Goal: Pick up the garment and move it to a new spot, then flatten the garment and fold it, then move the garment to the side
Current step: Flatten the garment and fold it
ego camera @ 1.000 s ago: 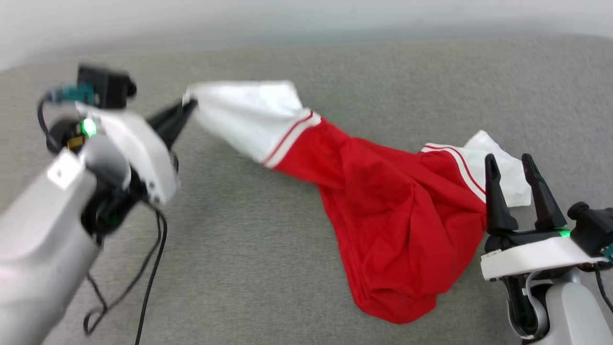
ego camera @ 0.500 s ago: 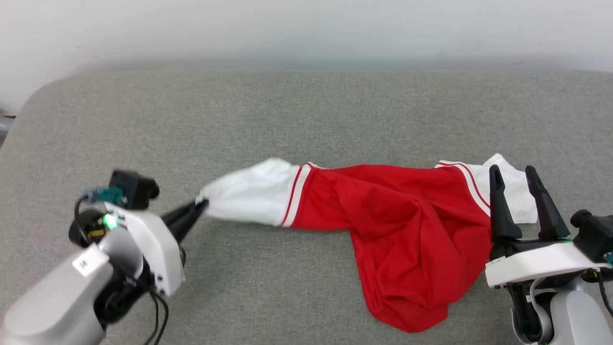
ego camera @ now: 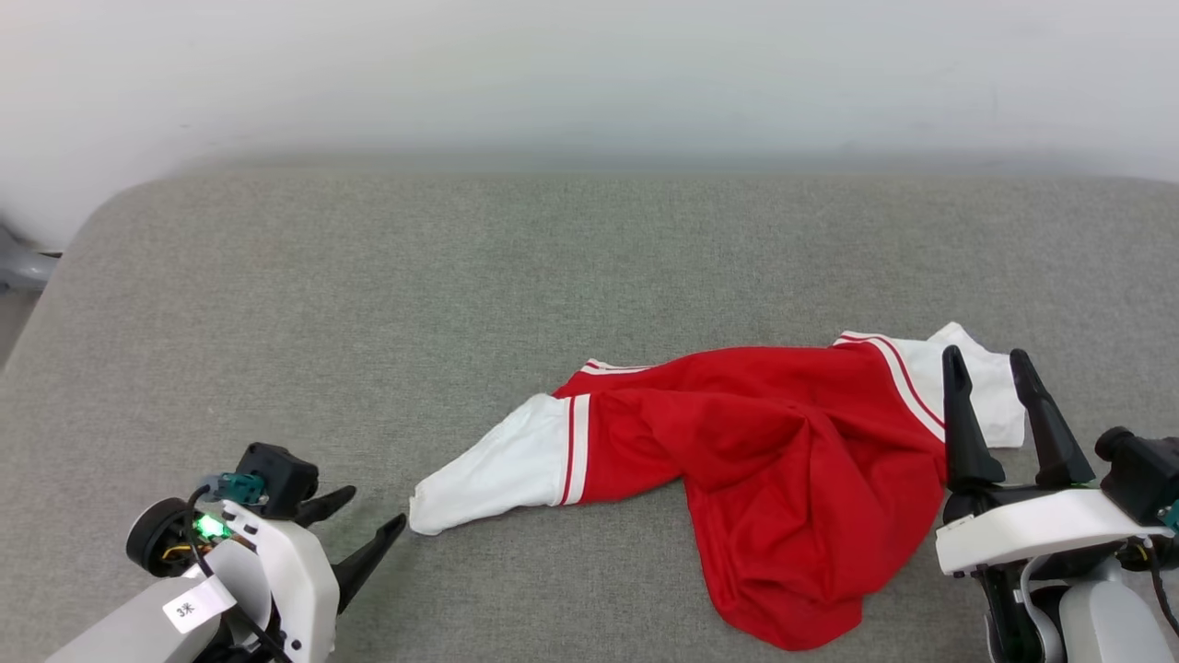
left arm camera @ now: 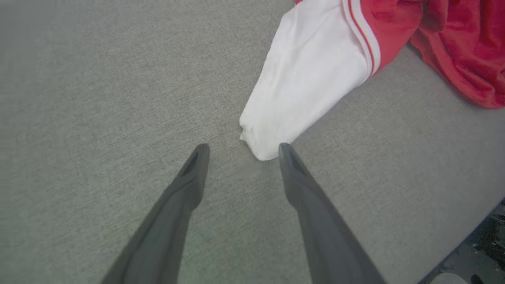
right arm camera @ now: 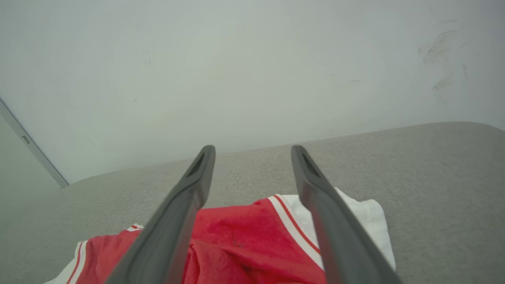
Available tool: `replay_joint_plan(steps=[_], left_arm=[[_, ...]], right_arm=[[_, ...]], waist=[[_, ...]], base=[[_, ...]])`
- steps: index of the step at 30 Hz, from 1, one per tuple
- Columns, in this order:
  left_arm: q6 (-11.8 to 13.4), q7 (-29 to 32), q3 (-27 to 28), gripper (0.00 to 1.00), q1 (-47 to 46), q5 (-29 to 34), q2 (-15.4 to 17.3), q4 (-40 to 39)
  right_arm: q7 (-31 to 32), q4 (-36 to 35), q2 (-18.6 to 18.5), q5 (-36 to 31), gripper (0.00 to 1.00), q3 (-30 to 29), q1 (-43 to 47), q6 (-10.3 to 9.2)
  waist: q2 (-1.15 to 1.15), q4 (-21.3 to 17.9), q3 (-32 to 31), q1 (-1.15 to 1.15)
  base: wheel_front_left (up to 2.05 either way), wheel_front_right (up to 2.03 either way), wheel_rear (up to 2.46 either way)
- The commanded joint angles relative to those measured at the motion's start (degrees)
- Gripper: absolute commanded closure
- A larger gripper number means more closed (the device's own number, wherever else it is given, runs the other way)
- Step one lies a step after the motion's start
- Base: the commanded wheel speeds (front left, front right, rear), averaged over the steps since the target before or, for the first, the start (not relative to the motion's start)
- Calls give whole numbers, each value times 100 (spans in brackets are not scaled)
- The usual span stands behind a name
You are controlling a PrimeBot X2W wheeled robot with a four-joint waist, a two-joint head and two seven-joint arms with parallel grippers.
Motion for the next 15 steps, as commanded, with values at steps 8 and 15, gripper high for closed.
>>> replay_joint_plan(steps=[8, 15], left_arm=[[437, -844, 380, 0, -54, -59, -411, 384], [1121, -1509, 1099, 0, 336, -11, -1001, -55]], right_arm=[[98, -34, 6, -48, 0, -94, 221, -4], [311, -252, 6, -148, 0, -121, 359, -4]], waist=[[0, 165, -321, 1], [0, 243, -447, 1]], base=[[0, 0, 0], [0, 0, 0]])
